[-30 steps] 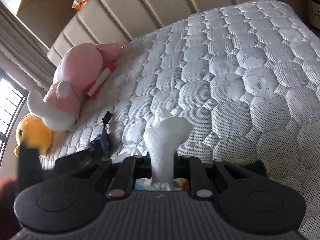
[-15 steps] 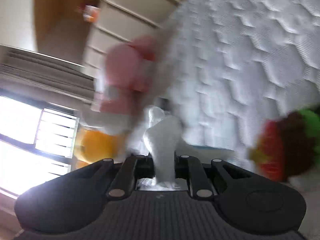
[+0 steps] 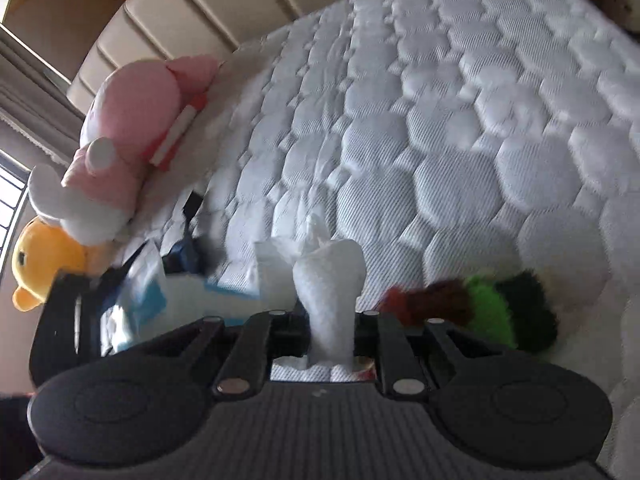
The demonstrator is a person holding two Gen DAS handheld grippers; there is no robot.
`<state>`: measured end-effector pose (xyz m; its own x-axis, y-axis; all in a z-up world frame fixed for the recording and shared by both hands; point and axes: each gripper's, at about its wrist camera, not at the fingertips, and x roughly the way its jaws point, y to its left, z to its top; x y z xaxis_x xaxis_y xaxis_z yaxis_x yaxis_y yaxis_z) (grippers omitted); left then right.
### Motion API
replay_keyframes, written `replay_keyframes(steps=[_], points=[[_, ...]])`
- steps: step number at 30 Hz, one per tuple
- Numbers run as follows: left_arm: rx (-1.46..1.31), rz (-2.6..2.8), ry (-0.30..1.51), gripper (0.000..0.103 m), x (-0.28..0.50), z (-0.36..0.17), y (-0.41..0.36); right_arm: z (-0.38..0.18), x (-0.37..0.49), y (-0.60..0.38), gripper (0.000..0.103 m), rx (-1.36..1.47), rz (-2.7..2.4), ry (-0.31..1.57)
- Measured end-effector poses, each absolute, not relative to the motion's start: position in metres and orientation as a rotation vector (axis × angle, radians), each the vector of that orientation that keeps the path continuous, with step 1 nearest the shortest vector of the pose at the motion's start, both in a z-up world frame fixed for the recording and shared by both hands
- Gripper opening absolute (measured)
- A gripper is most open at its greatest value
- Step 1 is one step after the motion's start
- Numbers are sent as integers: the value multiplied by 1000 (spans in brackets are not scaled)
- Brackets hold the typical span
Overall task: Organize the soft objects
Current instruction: 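Rub the tissue across the packet face while the left gripper holds it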
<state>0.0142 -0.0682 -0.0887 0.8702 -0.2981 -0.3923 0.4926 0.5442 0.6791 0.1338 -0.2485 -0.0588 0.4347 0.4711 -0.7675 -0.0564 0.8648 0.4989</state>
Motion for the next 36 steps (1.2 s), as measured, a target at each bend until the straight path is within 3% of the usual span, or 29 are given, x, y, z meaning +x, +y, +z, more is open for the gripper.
replay_keyframes(steps=[7,13,18,22,27,33,35,36], points=[[1013,-735,397,95,-15,-100,-76,-54,138,-257,16,430,331,1049],[914,-662,505,101,5,-72,-64,-47,137,-254,17,423,365,1023],[894,-550,722,101,50,-83,-40,-41,134,-255,17,663,585,991],[1022,-576,667,101,60,-100,-33,-43,142,-241,17,856,772,993],[1163,-663,562,102,58,-124,-43,-69,155,-210,17,584,626,1136],[950,-644,572,102,83,-123,-36,-84,154,-203,10,350,483,1191],[890,-653,594,99,90,-123,-31,-82,154,-201,10,323,472,1171],[856,-664,611,88,93,-123,-29,-79,153,-200,12,301,463,1154]])
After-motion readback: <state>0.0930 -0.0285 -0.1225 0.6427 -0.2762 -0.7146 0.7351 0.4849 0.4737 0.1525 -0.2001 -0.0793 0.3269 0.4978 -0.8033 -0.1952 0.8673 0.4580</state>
